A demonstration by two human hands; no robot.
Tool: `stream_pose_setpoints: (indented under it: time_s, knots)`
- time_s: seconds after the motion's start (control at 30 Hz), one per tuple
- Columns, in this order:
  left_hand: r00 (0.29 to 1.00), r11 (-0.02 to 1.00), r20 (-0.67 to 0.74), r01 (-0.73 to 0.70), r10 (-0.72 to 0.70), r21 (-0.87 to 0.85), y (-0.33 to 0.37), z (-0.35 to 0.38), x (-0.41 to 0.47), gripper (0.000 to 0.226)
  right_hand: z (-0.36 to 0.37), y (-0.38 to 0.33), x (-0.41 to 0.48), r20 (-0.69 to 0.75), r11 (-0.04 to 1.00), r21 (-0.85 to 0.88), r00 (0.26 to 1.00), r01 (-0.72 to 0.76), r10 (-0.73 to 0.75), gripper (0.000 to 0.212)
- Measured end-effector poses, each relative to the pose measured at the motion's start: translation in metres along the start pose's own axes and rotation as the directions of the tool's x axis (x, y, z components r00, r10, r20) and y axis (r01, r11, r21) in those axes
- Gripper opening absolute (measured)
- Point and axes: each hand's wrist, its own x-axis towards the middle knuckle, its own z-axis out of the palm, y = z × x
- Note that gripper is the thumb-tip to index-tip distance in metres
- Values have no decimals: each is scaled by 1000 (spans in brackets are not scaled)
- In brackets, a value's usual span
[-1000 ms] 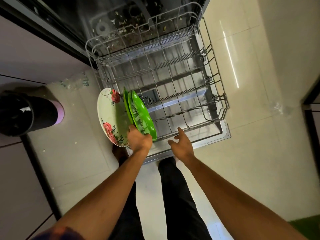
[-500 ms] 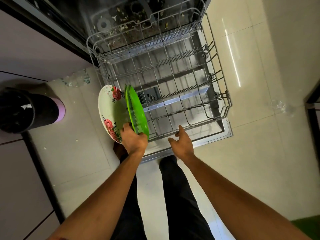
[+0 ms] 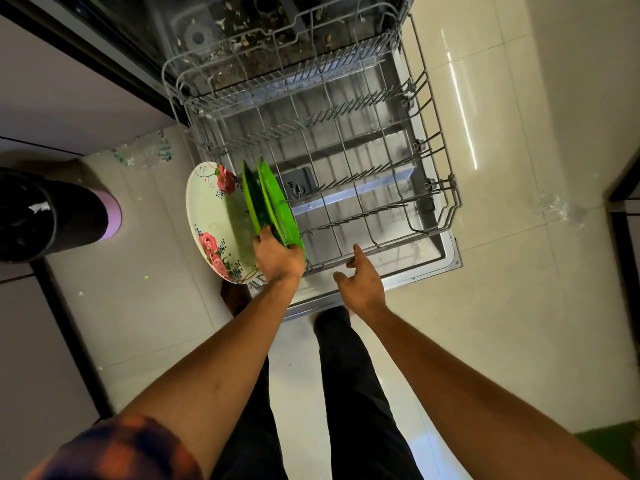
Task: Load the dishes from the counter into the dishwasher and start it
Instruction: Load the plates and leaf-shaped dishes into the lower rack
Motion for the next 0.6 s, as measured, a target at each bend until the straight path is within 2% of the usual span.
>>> stream_pose_setpoints:
  time_s: [0.17,0.6]
  knots:
    - [999,999,25,-45,45,16,2,17,3,51,1,1,3,-15,1000,-8,1000,15,-15,76]
    - [983,999,178,-37,43,-37,-7,41,9,84,5,8,4,-40,998,-33,998,45,-47,72]
